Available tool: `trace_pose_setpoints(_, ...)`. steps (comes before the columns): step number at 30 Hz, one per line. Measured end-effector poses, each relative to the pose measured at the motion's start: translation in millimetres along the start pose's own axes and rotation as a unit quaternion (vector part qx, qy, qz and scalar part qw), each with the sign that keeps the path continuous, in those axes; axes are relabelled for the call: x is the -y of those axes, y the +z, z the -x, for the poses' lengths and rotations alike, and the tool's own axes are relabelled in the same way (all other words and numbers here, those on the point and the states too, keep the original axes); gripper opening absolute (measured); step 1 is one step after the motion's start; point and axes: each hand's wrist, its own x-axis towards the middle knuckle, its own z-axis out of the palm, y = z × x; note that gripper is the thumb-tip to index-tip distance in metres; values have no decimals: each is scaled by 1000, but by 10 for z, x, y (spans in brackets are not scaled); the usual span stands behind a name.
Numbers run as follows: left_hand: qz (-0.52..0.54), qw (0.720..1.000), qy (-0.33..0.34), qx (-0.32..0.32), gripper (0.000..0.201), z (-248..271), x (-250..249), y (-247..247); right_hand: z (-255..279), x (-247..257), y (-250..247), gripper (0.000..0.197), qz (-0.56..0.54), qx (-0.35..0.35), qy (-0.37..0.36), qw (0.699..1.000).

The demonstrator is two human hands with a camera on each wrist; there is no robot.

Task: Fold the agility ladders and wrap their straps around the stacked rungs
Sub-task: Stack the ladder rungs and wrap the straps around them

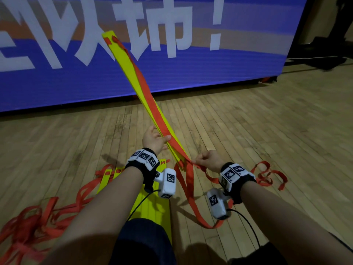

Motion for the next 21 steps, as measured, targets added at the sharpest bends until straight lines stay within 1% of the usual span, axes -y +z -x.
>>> trace_pose_setpoints(2, 4, 1000, 15, -13, 45, -8, -38, -10, 21, 10, 20, 16, 4, 9, -8, 1000)
trace_pose_setpoints(6, 13, 999, 32, -34, 49, -10, -62, 23, 28, 75, 49, 20, 17, -3, -5, 1000)
trace_pose_setpoints(10, 39, 998, 42, -26, 53, 13, -43, 16, 20, 95, 41, 23, 26, 10, 11, 1000)
trace_pose_setpoints(13, 78, 996, 32, -12, 52, 27, -37, 2, 7, 85, 40, 34, 19, -10, 18, 1000)
trace_pose_setpoints(14, 94, 995, 23, -10, 52, 19, -32, -7, 3, 80, 36, 35, 23, -18, 17, 999)
trace_pose_setpoints(17, 129, 992, 1, -11, 44, 11, -10, -45, -15, 50, 25, 26, 17, -29, 27, 999)
trace_pose_setpoints(19, 145, 989, -8, -11, 44, 12, 12, -56, -25, 31, 28, 31, 17, -16, 17, 1000)
trace_pose_setpoints(20, 151, 988, -11, -12, 45, 11, 21, -52, -18, 36, 34, 26, 17, -10, 3, 1000)
trace_pose_setpoints(21, 154, 988, -12, -14, 47, 9, 26, -45, -13, 36, 37, 16, 6, -11, -9, 1000)
